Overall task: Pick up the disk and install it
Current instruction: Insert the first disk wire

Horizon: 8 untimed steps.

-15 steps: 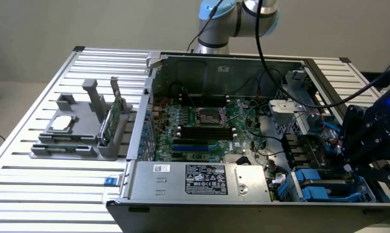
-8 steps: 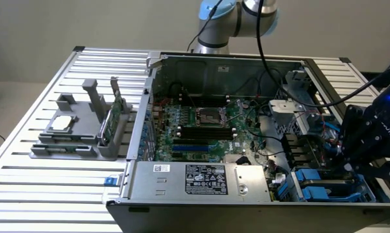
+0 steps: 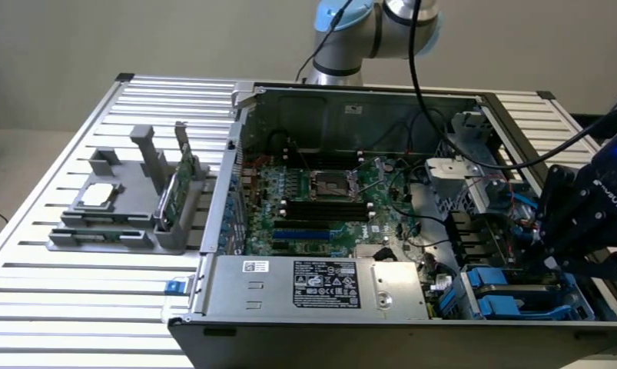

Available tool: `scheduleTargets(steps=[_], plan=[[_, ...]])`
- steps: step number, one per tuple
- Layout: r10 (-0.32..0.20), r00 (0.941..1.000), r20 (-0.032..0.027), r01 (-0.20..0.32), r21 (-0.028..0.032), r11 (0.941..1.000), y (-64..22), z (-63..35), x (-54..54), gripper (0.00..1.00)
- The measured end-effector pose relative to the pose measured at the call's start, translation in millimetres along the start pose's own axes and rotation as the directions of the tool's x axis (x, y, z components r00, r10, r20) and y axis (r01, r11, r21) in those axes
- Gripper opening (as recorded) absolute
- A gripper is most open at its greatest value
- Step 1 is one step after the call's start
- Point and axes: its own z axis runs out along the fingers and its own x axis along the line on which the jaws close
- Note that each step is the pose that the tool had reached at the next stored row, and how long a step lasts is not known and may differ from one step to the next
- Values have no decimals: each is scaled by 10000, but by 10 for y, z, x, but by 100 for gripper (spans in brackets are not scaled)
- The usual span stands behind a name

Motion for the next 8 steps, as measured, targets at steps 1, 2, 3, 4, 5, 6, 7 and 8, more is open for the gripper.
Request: scheduleTargets(steps=[1, 2, 3, 4, 5, 6, 7, 8], plan=[[24, 10000, 18, -24, 16, 10000, 4, -1, 1, 16], [33, 10000, 32, -33, 23, 10000, 6, -1, 1, 16], [34, 10000, 37, -34, 22, 10000, 6, -1, 1, 16], [36, 10000, 39, -36, 23, 10000, 7, -1, 1, 16], [33, 10000, 41, -33, 23, 10000, 14, -2, 4, 16], [34, 10000, 42, -34, 28, 10000, 24, -2, 6, 16], [36, 10000, 45, -36, 36, 10000, 35, -3, 10, 16], [36, 10000, 52, -36, 48, 10000, 47, -3, 13, 16]])
